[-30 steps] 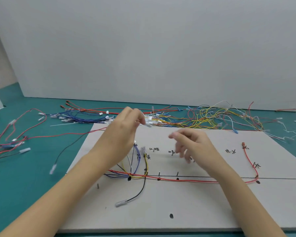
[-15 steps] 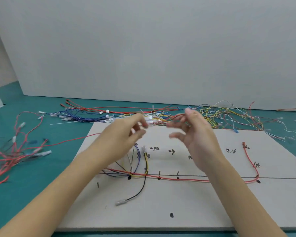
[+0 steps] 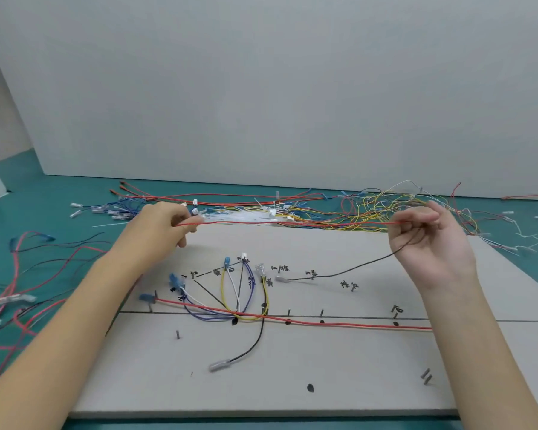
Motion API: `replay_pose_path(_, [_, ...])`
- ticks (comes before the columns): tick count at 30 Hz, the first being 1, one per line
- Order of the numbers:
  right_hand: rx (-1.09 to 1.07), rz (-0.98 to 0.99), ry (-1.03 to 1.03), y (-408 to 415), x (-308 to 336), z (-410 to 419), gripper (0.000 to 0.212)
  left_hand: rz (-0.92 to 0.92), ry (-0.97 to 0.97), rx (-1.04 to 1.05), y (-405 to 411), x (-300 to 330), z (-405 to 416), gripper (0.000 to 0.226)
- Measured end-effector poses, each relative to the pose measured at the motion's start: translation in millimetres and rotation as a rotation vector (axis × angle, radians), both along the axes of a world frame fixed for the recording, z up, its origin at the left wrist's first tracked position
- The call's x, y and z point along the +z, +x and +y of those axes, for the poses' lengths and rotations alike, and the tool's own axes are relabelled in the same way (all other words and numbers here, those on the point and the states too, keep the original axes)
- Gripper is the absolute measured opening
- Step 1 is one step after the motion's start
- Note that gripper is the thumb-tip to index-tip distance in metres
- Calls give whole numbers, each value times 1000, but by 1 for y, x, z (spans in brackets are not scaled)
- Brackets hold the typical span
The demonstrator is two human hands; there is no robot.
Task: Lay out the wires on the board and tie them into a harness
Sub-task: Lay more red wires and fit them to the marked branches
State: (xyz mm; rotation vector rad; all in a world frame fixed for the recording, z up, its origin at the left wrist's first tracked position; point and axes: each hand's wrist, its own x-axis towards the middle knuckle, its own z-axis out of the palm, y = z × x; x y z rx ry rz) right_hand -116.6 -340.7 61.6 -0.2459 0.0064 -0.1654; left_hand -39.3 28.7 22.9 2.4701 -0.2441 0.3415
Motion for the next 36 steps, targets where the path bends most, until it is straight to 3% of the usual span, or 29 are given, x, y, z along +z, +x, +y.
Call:
replay_pose_path(8, [-54, 53, -92, 1, -3, 0, 42, -43, 109, 251, 3, 5, 20, 63])
replay_pose_path(12, [-111, 77, -231, 1, -2, 2, 40, -34, 190, 375, 3, 9, 28, 52])
replay_pose_path(18, [-59, 50, -119, 2, -6, -2, 44, 51, 171, 435, 2, 6, 34, 35])
replay_pose_path(24, [-79, 34, -106, 1, -6, -2, 54, 113, 127, 418, 3, 2, 38, 35])
replay_pose_path(28, [-72, 70, -114, -1, -6, -2, 45, 114, 170, 509, 2, 5, 41, 40])
replay_pose_path(36, [-24, 120, -313, -5, -6, 14, 41, -87, 159, 451, -2, 6, 20, 38])
